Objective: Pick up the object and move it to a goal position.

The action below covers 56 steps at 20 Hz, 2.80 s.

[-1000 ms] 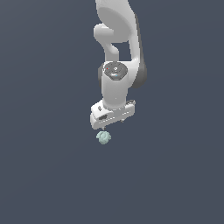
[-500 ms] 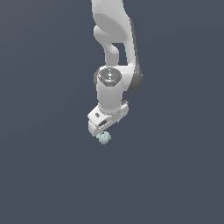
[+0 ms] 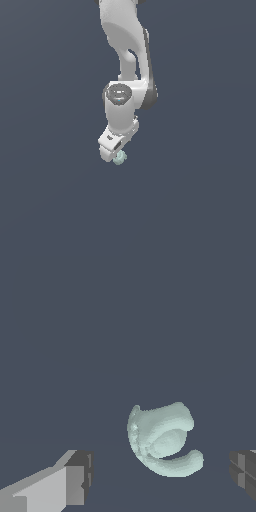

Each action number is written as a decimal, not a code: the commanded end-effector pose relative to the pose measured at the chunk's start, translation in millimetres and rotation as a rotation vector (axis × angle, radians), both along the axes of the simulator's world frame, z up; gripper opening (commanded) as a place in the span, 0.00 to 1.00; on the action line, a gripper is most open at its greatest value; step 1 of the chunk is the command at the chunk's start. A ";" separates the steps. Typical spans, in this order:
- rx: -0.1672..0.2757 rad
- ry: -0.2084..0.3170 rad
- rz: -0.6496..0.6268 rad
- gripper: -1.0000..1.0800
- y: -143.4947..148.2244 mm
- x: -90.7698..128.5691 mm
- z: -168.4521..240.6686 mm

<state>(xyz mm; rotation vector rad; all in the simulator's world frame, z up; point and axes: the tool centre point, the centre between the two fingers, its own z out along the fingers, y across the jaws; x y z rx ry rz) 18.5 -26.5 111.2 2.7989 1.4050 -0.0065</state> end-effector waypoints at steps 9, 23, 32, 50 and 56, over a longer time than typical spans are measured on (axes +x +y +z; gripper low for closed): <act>0.008 0.002 0.198 0.96 -12.6 3.3 -12.4; 0.010 0.002 0.256 0.96 -16.7 4.0 -19.7; 0.010 0.002 0.260 0.96 -16.4 2.9 -60.0; 0.010 0.002 0.260 0.00 -15.9 3.7 -65.8; 0.010 0.002 0.260 0.00 -4.8 -4.6 -63.5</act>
